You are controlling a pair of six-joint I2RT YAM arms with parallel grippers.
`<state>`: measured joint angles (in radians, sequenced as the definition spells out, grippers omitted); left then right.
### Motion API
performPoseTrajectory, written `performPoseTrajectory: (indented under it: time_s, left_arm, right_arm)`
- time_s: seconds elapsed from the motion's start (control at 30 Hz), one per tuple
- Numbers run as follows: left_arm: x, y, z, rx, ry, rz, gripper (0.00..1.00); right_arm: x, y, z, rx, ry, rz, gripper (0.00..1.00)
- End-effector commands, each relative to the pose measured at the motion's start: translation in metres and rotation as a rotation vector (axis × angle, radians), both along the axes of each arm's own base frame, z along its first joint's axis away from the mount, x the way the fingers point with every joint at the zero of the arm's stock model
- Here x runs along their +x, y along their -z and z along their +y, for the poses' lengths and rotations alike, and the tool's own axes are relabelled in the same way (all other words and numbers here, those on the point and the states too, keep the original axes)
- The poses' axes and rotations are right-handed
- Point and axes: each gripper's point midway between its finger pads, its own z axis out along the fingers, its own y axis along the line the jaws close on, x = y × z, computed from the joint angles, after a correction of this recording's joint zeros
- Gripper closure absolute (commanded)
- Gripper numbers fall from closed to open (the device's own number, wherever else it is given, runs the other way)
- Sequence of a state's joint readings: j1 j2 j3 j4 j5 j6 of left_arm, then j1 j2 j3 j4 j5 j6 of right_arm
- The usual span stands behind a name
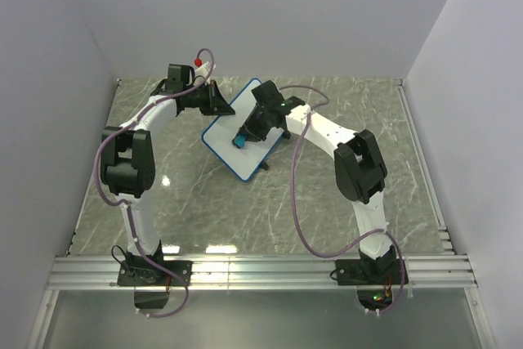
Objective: Erase the whiteboard
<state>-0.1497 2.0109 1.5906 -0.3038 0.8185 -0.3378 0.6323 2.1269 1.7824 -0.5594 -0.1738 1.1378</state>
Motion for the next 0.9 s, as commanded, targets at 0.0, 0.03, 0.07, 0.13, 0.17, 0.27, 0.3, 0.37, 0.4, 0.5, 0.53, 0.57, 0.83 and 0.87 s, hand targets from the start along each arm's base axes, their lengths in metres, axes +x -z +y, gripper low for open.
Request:
performPoseTrajectory:
  time_s: [0.0, 0.03, 0.07, 0.13, 0.17, 0.27, 0.3, 0.37, 0.4, 0.5, 0.53, 0.57, 0.83, 0.87]
  left_arm:
    - [-0.023, 0.014, -0.011, 0.050, 0.034, 0.069, 1.00]
    - [-0.024, 0.015, -0.011, 0.052, 0.035, 0.070, 1.00]
    - [-0.024, 0.015, -0.011, 0.052, 0.035, 0.069, 1.00]
    - [-0.025, 0.016, -0.011, 0.052, 0.035, 0.072, 1.00]
    - [-0.025, 0.016, -0.011, 0.052, 0.035, 0.072, 1.00]
    - [-0.024, 0.017, -0.011, 0.053, 0.033, 0.070, 1.00]
    - [-0.023, 0.016, -0.011, 0.053, 0.033, 0.070, 1.00]
    - [-0.023, 0.017, -0.010, 0.053, 0.030, 0.071, 1.00]
    - [-0.023, 0.016, -0.011, 0.054, 0.032, 0.070, 1.00]
    - [-0.023, 0.017, -0.011, 0.056, 0.030, 0.070, 1.00]
    - [-0.023, 0.018, -0.010, 0.058, 0.029, 0.074, 1.00]
    - [-0.023, 0.019, -0.010, 0.059, 0.028, 0.072, 1.00]
    - [-0.024, 0.022, -0.010, 0.061, 0.025, 0.079, 1.00]
    - [-0.024, 0.022, -0.010, 0.062, 0.026, 0.080, 1.00]
  right_arm:
    - [-0.016, 0.073, -0.029, -0.234, -0.037, 0.090, 0.96]
    - [-0.013, 0.065, -0.025, -0.221, -0.048, 0.067, 0.83]
    - [-0.009, 0.057, -0.024, -0.216, -0.050, 0.042, 0.63]
    - [-0.005, 0.045, -0.022, -0.212, -0.058, 0.007, 0.46]
    - [-0.003, 0.041, -0.022, -0.215, -0.057, -0.006, 0.45]
    - [-0.005, 0.035, -0.024, -0.221, -0.058, -0.001, 0.48]
    - [-0.006, 0.035, -0.024, -0.220, -0.059, 0.003, 0.52]
    - [-0.011, 0.036, -0.025, -0.224, -0.060, 0.009, 0.61]
    - [-0.012, 0.036, -0.025, -0.225, -0.058, 0.009, 0.62]
    - [-0.016, 0.031, -0.024, -0.220, -0.064, 0.006, 0.62]
    - [-0.017, 0.028, -0.024, -0.216, -0.061, 0.002, 0.65]
    - [-0.019, 0.027, -0.023, -0.218, -0.066, 0.000, 0.69]
    - [-0.018, 0.015, -0.022, -0.203, -0.061, -0.019, 1.00]
    - [-0.013, 0.010, -0.023, -0.202, -0.048, -0.038, 1.00]
